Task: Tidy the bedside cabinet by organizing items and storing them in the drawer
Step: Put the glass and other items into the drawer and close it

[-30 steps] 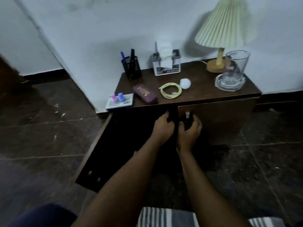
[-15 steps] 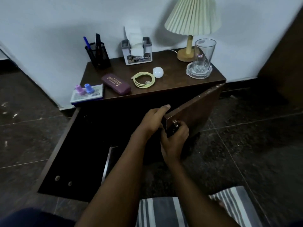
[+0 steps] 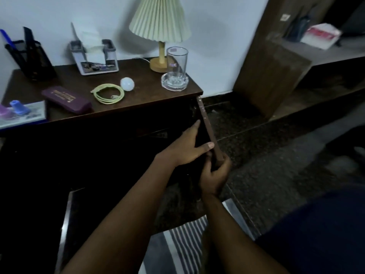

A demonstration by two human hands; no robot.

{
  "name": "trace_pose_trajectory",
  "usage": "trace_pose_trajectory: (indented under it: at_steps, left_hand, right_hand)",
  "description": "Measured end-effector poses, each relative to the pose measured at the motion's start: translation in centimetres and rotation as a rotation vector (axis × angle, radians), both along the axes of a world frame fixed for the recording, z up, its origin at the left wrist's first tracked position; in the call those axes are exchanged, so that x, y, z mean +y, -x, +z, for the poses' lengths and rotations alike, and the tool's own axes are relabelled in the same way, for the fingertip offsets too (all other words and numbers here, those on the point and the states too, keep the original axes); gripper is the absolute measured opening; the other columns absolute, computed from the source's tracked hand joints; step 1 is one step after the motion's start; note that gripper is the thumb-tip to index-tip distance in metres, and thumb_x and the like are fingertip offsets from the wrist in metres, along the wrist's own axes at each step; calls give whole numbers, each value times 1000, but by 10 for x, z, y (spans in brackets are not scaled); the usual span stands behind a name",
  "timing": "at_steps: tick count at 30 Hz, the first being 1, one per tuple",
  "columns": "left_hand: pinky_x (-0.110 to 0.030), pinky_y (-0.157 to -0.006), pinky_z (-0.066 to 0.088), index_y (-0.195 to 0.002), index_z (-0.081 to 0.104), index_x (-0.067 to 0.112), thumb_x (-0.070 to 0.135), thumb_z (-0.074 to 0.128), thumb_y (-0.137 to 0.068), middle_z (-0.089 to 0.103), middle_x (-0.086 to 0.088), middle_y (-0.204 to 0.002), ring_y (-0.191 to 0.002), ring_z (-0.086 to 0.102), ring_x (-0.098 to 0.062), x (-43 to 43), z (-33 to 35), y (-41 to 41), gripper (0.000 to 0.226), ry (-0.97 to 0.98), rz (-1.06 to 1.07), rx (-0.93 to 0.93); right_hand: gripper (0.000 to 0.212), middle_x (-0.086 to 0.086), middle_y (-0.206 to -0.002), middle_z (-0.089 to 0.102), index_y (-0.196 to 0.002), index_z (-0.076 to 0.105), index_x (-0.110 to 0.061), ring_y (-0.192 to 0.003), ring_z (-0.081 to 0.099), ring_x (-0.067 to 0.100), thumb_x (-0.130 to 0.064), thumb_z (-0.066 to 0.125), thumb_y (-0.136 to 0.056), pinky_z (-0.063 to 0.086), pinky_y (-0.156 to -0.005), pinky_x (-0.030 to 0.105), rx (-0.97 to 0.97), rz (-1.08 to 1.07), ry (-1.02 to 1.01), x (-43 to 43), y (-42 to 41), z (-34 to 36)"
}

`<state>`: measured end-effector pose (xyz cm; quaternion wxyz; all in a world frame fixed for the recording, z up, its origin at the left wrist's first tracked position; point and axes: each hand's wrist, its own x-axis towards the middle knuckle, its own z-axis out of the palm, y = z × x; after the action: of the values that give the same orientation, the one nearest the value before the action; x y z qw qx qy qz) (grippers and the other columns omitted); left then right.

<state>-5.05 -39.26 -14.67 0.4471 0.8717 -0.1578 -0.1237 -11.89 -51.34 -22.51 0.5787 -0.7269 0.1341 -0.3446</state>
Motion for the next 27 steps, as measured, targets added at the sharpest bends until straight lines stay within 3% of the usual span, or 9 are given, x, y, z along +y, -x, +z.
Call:
trace_pose_trajectory:
  at_steps: [2, 4, 6, 10, 16, 19, 21, 24, 27]
  left_hand:
    - [-53, -126, 8, -154, -19, 56, 79, 37, -93, -17, 3, -173, -160, -4, -22, -26, -5, -6, 86, -192, -158, -114]
    - [-60, -125, -5, -147, -30, 60, 80, 24, -94, -35, 3, -166, -158, -17, -26, -50, -14, -7, 78, -270, -196, -173]
    - [-61, -124, -9, -148, -33, 57, 79, 18, -96, -41, 4, -163, -157, -22, -27, -66, -25, -8, 75, -291, -188, -230]
    - [-64, -124, -8, -150, -34, 51, 73, 16, -101, -41, 0, -163, -157, -23, -30, -81, -40, -20, 73, -367, -166, -337]
    - [-64, -124, -7, -150, -35, 50, 70, 21, -102, -44, -1, -161, -155, -28, -30, -93, -56, -30, 76, -349, -117, -373]
    - [-63, -124, -6, -152, -32, 50, 68, 22, -103, -42, -1, -163, -156, -25, -30, -89, -58, -26, 75, -358, -92, -395]
    - [-61, -123, -6, -151, -31, 51, 67, 24, -103, -40, 0, -164, -157, -22, -30, -86, -52, -24, 75, -373, -97, -394]
    - [-61, -124, -6, -145, -38, 48, 57, 32, -105, -35, -2, -166, -158, -20, -30, -80, -37, -28, 81, -482, -128, -377]
    - [-56, -128, 3, -159, -24, 14, 33, 27, -111, -17, -9, -172, -159, -11, -32, -58, -32, -27, 72, -462, -2, -347]
  right_hand:
    - [25, -7, -104, 63, -117, 54, -35, -95, 65, 8, -43, 64, -95, 49, -76, 11, 0, -78, -48, -20, -7, 2]
    - [30, -6, -110, 64, -123, 56, -23, -97, 63, -9, -37, 65, -98, 47, -78, 5, -8, -126, -75, -37, -17, 6]
    - [29, -11, -110, 62, -124, 54, -26, -97, 57, -21, -33, 67, -99, 44, -78, 0, 18, -162, -79, -52, -27, 9]
    - [28, -23, -111, 57, -122, 46, -37, -96, 57, -17, -36, 64, -100, 44, -79, 2, 66, -184, -46, -70, -41, 17]
    - [26, -10, -113, 61, -121, 48, -29, -105, 63, 10, -38, 62, -101, 57, -90, 44, 50, -99, 67, -90, -44, 11]
    - [53, 14, -138, 53, -142, 46, -6, -129, 54, 25, -24, 70, -98, 47, -108, 48, -30, -168, 167, -88, -37, 21]
    - [66, 21, -150, 42, -148, 42, -4, -141, 42, 33, -28, 73, -96, 36, -118, 44, -113, -296, 347, -85, -34, 39]
    - [45, 10, -153, 45, -141, 52, -18, -145, 40, 30, -28, 64, -98, 28, -120, 51, -146, -248, 608, -62, -43, 78]
    - [46, 12, -162, 38, -142, 53, -16, -153, 28, 32, -20, 57, -96, 17, -126, 49, -103, 15, 751, -17, -62, 100]
